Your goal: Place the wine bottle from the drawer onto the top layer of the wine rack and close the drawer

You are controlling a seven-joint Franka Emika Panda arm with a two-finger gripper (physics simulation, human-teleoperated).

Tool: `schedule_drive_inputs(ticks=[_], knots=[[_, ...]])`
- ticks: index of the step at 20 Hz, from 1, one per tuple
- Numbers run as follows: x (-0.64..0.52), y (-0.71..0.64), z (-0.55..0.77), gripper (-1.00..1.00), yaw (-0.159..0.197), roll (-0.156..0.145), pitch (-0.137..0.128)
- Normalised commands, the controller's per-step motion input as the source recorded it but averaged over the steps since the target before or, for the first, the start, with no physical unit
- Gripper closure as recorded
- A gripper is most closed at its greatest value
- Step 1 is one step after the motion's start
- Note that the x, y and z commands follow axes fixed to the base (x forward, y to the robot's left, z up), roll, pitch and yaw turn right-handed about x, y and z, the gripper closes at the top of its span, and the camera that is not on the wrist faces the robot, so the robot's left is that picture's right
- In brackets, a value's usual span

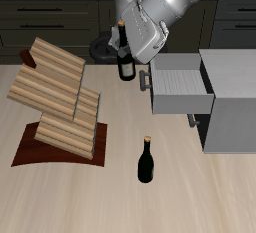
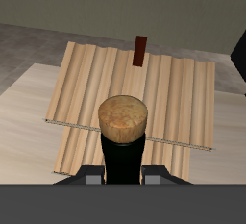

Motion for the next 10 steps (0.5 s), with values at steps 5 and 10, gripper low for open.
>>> schedule_drive_inputs(ticks=[5, 10], knots=[[0.07, -0.09, 0.00, 1.00, -0.014, -0.027, 0.011], [0.04, -0.09, 0.10, 1.00, 0.007, -0.027, 0.001]])
